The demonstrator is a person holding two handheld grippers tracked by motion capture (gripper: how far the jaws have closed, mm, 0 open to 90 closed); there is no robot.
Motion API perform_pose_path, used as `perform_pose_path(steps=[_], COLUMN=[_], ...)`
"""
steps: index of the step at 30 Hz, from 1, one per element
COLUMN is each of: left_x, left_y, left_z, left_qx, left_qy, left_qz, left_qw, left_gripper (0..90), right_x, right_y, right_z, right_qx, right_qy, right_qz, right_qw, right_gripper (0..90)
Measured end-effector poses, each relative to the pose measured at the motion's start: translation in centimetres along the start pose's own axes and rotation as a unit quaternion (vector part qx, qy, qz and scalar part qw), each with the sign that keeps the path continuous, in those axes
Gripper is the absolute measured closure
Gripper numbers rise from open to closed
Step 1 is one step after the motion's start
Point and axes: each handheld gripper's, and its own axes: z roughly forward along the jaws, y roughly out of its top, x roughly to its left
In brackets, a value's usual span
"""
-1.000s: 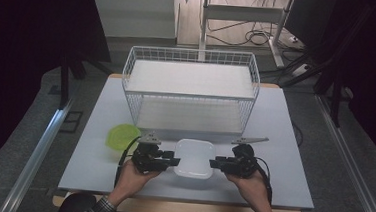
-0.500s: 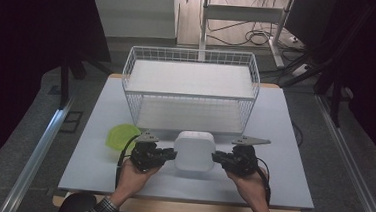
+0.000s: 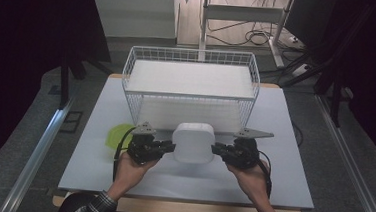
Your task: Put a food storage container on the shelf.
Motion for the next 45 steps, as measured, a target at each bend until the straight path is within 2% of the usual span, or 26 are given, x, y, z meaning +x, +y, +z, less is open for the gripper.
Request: perform_pose_path(steps=[7, 20, 29, 45], left_x=[0.1, 0.3, 0.5, 1.4], left_y=[2.4, 6.6, 9.6, 14.0], left_z=[-1.4, -3.5, -4.9, -6.7], left_qx=[-0.019, -0.04, -0.055, -0.077], left_qy=[0.008, 0.017, 0.019, 0.025], left_qz=[0.011, 0.034, 0.041, 0.043], left_qw=[0.9997, 0.9985, 0.9975, 0.9958], left_gripper=[78.9, 79.0, 79.1, 79.2], right_x=[0.1, 0.1, 0.4, 0.4], right_y=[2.4, 6.6, 9.6, 14.3], right_z=[-0.5, -1.8, -2.7, -3.4], right_qx=[-0.018, -0.045, -0.067, -0.092], right_qy=[0.004, 0.007, 0.007, 0.003], right_qz=[-0.008, -0.023, -0.032, -0.039], right_qw=[0.9998, 0.9987, 0.9973, 0.995], right_gripper=[78.9, 78.9, 78.9, 78.8])
